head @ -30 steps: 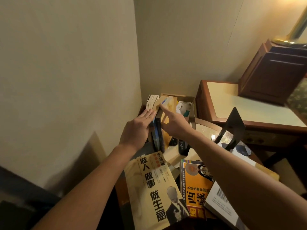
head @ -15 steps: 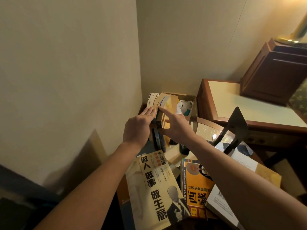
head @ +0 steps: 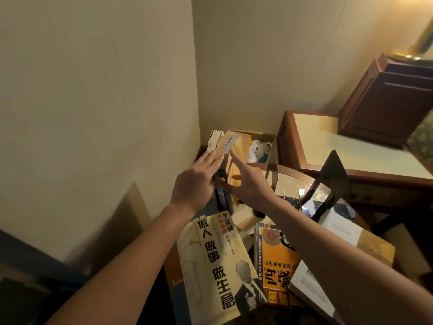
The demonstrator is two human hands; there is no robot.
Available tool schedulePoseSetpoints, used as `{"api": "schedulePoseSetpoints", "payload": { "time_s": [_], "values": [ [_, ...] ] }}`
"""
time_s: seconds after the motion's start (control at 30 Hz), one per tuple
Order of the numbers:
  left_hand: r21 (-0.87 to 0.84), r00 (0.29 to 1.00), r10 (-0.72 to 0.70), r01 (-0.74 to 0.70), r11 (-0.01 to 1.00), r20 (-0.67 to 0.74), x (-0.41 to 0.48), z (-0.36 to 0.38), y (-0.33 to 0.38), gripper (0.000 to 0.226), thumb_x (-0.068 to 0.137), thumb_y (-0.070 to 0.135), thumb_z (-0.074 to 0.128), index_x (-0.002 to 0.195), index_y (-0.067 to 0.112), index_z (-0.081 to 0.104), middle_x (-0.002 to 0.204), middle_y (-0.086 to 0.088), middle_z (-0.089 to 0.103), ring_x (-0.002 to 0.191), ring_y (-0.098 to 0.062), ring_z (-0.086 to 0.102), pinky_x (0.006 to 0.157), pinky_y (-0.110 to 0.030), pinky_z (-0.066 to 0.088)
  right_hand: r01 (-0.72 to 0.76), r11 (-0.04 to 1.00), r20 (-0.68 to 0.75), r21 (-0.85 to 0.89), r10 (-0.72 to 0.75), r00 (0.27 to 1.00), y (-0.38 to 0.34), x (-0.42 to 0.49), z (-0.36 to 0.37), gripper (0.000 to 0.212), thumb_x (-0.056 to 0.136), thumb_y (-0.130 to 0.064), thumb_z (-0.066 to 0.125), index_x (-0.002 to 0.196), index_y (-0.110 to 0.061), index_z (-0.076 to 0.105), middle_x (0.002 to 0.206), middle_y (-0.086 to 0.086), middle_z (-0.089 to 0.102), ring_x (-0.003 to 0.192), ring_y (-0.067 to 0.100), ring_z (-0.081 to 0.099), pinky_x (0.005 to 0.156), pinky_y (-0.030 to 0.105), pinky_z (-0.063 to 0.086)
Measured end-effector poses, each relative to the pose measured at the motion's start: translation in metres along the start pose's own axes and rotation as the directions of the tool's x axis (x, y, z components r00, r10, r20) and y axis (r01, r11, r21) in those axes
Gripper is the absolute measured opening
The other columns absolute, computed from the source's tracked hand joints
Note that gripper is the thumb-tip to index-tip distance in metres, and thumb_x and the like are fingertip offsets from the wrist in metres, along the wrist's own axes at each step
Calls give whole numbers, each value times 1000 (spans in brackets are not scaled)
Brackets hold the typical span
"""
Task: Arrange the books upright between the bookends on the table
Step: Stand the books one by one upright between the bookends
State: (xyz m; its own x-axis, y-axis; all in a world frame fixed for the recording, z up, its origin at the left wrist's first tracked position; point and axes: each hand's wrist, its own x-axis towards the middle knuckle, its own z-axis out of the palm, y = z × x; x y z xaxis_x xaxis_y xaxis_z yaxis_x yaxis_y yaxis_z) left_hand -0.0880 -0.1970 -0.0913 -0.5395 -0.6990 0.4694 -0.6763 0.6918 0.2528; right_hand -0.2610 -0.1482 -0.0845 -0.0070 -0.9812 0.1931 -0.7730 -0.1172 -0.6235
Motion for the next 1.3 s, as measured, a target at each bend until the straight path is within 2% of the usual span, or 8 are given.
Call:
{"api": "schedulePoseSetpoints", "payload": {
  "time_s": [0.13,0.3,0.47,0.77,1.17,1.3],
  "values": [
    [17,1000,6,-7,1000,25,0,-2,7,64,91,24,59,152,16,41,157,-7,40,147,-26,36,110,-48,45,-19,1000,-2,7,19,1000,0,-4,-5,98,88,-39,74,160,-23,10,147,15,51,113,25,66,87,36,55],
    [54,999,-7,6,999,33,1,4,8,69,93,30,68,154,18,38,160,-5,35,150,-27,29,114,-50,40,-43,999,-30,9,44,999,1,-7,-8,98,88,-36,75,160,-20,12,137,18,60,104,28,68,84,39,58],
    [74,999,0,-3,997,32,0,4,11,70,94,35,66,155,18,37,161,-6,35,151,-27,28,118,-49,34,-53,998,-41,22,54,998,4,-9,-7,100,87,-29,78,160,-19,11,149,13,49,118,27,63,89,30,51],
    [90,999,1,-4,996,35,-3,4,16,70,94,37,65,155,17,37,163,-5,30,153,-28,22,122,-48,23,-84,996,-47,24,85,995,4,-13,-8,106,84,-25,80,161,-19,7,162,6,29,137,28,48,108,42,46],
    [72,1000,6,-7,997,9,-25,-8,39,70,98,48,57,156,17,33,165,-5,23,155,-26,12,124,-51,18,-91,996,-50,-26,89,995,-14,-41,-23,109,82,-27,81,160,-17,5,162,8,28,136,30,47,108,41,44],
    [38,1000,-15,14,999,25,-45,-14,51,72,97,52,55,156,18,32,165,-4,22,155,-26,14,123,-53,20,-111,994,-43,-17,111,993,-22,-64,-29,111,79,-27,83,160,-17,7,159,10,35,134,31,49,106,43,47]
  ]
}}
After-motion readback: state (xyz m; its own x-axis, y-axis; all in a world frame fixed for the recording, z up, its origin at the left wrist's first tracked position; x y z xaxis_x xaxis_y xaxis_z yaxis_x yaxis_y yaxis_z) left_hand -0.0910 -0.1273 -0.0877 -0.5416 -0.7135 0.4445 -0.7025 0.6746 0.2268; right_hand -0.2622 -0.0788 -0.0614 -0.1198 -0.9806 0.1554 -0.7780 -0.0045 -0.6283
